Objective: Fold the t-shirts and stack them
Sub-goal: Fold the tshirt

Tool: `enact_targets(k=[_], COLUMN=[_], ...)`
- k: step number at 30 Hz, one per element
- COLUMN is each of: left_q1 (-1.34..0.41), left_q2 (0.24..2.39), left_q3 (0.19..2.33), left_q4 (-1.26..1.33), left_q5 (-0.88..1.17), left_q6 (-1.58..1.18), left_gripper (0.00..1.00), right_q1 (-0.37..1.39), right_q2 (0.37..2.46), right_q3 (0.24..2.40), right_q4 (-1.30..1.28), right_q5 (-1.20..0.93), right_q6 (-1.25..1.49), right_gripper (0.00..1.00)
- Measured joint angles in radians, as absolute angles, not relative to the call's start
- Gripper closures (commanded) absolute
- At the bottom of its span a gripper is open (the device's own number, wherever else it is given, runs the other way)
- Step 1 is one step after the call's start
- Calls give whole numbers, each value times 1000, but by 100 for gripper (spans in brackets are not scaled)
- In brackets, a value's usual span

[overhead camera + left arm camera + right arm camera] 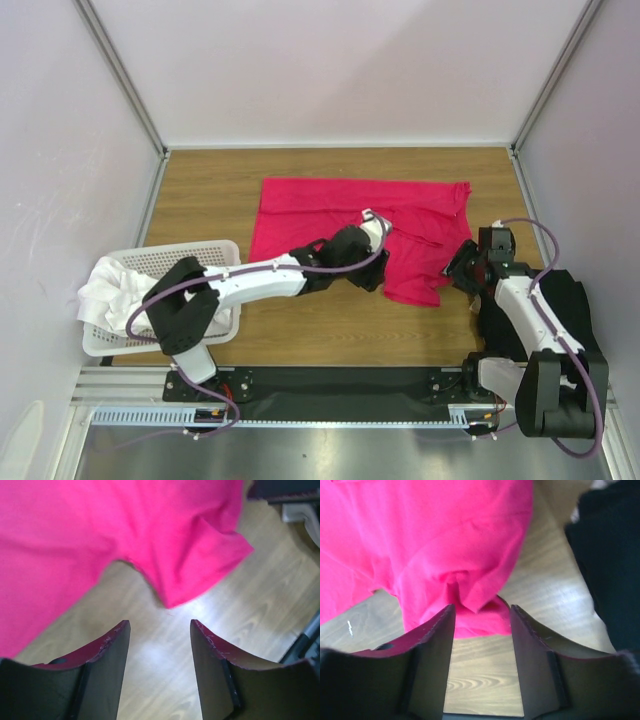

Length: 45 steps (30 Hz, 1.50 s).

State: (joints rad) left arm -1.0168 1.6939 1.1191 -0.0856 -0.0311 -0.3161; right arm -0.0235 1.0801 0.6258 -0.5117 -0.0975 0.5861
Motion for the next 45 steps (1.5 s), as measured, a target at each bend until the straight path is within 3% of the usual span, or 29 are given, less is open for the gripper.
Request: enact_targets(k=[6, 14, 21, 24, 25, 28, 45], left_q1=[-953, -982, -1000, -1009, -1011, -1014, -1015], left_q2=[1724, 1836, 1907, 1920, 1922, 1928, 1820], left_q3=[1119, 1118, 1118, 1118, 1118, 1118, 1035], left_q4=[-65, 48, 82, 89, 90, 92, -20], left_q5=[60, 136, 135, 133, 133, 123, -20], left_q6=[-377, -527, -575, -582, -583, -584, -433], left_gripper=[43, 43, 49, 68, 80, 100, 100], right_q1=[-23, -23, -23, -23, -23, -23, -23], right_q2=[1127, 1169, 1214, 1224, 1225, 1229, 1228], right_q3=[593, 569, 537, 525, 522, 516, 511], right_q4=[-422, -373, -333, -319, -314, -297, -279], right_q5=[-117, -109, -88, -85, -84, -75, 19], right_q6=[601, 593, 577, 571, 569, 567, 595], right_gripper=[66, 68, 72, 80, 83, 98, 100])
